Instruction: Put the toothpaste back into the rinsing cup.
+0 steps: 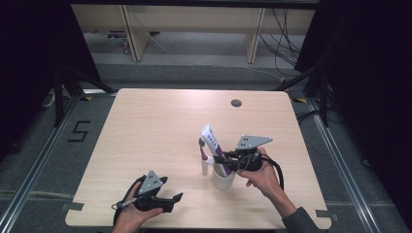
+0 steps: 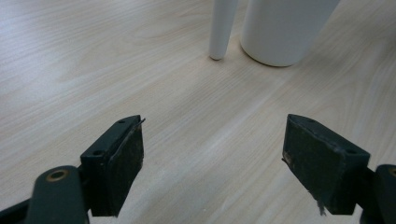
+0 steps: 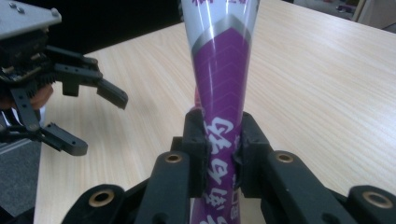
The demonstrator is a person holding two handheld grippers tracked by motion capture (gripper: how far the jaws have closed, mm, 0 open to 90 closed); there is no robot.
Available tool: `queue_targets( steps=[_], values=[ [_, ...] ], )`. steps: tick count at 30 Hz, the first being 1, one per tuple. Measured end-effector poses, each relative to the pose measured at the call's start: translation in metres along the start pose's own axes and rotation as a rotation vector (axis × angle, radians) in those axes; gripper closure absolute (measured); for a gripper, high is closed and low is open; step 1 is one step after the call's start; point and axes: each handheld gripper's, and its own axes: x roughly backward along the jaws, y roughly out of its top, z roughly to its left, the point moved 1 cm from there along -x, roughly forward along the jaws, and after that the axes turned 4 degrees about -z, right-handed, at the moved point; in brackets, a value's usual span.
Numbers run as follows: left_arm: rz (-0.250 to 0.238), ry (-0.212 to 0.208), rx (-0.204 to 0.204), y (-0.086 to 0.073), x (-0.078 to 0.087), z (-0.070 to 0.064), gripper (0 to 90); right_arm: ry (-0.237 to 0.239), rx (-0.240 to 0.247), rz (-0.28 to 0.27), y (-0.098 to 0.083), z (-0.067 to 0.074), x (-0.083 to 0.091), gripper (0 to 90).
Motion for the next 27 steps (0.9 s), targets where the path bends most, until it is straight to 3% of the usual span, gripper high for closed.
queue_targets(
  steps=[6,7,10,17,21,22,24,25,27],
  values=[
    [0.004,-0.002,0.000,0.000,0.000,-0.001,19.9,-0.003,0.032,0.012,-0.005,0.000,-0.002,76.9],
    [-0.002,-0.004,0.002,-0.001,-0.001,-0.002,19.9,0.003,0.013,0.023,-0.005,0.002,-0.002,76.9],
    [-0.002,-0.004,0.002,-0.001,-0.001,-0.001,19.9,-0.011,0.038,0.016,-0.006,0.002,-0.001,76.8],
    [0.000,0.000,0.001,0.000,0.000,-0.001,19.9,-0.010,0.042,0.051,-0.006,0.005,0.002,76.4],
    [-0.007,-0.004,0.003,0.000,-0.001,-0.002,19.9,-0.030,0.053,0.060,-0.004,0.006,0.005,75.2],
    [0.000,0.000,0.001,0.000,0.000,-0.001,19.9,-0.042,0.074,0.066,-0.004,0.005,0.006,74.2],
    [-0.007,-0.003,0.002,0.000,0.000,-0.002,19.9,-0.046,0.065,0.102,-0.005,0.006,0.008,73.1],
    [0.005,-0.001,-0.005,0.000,0.001,-0.002,19.9,-0.059,0.086,0.107,-0.007,0.006,0.008,74.3],
    [0.000,-0.004,-0.005,0.000,0.000,-0.002,19.9,-0.052,0.084,0.107,-0.008,0.008,0.009,75.3]
  ],
)
